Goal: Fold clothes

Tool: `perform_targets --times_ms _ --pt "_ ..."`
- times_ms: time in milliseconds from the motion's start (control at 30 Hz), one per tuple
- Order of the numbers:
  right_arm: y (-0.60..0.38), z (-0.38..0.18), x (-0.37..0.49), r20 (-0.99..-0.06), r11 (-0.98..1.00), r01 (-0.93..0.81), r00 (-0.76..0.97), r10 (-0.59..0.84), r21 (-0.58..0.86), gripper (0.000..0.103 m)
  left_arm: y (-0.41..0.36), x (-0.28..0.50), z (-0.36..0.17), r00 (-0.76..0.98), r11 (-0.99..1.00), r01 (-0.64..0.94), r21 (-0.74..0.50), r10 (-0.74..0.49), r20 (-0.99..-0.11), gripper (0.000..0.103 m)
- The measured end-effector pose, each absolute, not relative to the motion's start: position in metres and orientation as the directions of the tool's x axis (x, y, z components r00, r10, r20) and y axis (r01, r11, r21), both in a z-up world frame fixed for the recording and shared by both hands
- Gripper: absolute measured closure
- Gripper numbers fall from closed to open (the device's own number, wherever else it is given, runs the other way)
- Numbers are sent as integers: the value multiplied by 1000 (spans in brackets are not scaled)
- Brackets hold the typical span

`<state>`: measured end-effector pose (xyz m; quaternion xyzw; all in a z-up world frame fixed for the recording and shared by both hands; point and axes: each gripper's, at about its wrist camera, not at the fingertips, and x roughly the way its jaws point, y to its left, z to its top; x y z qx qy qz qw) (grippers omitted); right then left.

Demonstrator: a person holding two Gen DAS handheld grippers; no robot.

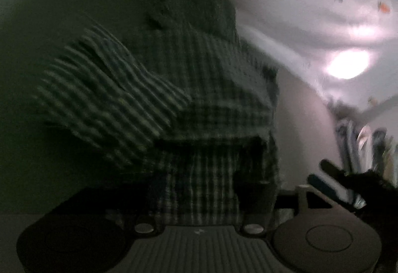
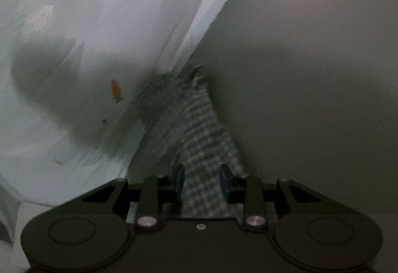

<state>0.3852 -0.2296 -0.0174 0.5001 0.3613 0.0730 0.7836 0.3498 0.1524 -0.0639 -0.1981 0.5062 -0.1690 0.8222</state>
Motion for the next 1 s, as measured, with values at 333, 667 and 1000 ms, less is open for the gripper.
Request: perform_targets --times_ms 333,667,1000 --pt "-150 -37 476 -369 367 127 584 724 921 70 232 375 -72 428 870 -218 -443 -323 -844 26" --pt "-59 -38 539 -524 579 -41 378 763 814 67 248 408 -89 437 816 -267 -512 -371 -819 6" --pt "-39 -3 504 -503 606 -201 393 770 770 99 268 395 -65 492 821 -333 -463 -268 -829 6"
